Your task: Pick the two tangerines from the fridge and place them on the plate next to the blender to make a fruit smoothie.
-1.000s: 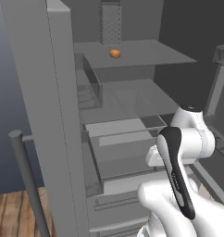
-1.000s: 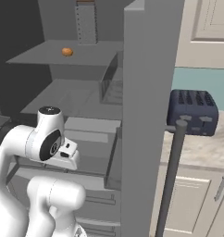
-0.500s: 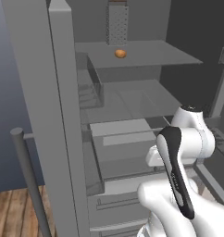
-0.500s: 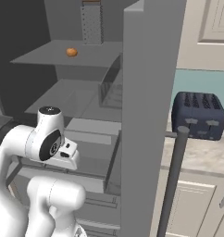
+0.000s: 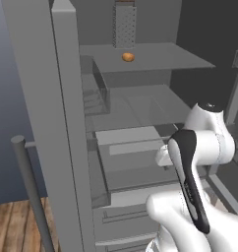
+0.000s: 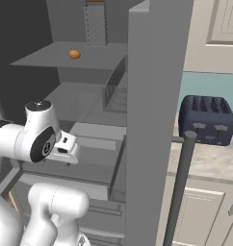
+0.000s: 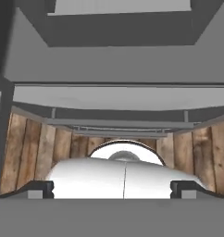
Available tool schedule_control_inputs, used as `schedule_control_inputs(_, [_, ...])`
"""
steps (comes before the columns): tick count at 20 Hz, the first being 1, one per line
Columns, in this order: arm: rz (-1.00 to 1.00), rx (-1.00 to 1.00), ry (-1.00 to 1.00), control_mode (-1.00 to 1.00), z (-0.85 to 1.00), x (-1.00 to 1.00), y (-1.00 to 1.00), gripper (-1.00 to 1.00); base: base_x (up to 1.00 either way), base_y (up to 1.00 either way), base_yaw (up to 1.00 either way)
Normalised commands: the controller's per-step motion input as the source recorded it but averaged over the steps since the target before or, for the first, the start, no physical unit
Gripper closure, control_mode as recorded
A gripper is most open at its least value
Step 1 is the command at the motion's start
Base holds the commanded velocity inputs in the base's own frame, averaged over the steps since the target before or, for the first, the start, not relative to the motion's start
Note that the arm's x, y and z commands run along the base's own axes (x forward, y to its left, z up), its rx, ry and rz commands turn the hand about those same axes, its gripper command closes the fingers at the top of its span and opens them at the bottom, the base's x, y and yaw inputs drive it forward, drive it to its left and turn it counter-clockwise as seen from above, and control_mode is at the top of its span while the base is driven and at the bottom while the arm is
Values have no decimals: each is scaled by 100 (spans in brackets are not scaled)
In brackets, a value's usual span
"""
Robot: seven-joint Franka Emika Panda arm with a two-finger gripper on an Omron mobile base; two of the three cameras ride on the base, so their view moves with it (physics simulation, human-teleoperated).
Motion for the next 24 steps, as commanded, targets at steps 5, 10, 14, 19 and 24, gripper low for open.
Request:
schedule_control_inputs(5, [0, -17, -33, -100, 100, 19, 42, -100, 0, 0, 0])
schedule_control_inputs(10, [0, -15, -21, -100, 100, 1, 46, -100, 0, 0, 0])
schedule_control_inputs(14, [0, -3, -24, -100, 95, 8, 19, -100, 0, 0, 0])
schedule_control_inputs(19, [0, 14, -28, -100, 73, 33, 0, -100, 0, 0, 0])
schedule_control_inputs(24, [0, 17, -10, -100, 79, 76, -4, -100, 0, 0, 0])
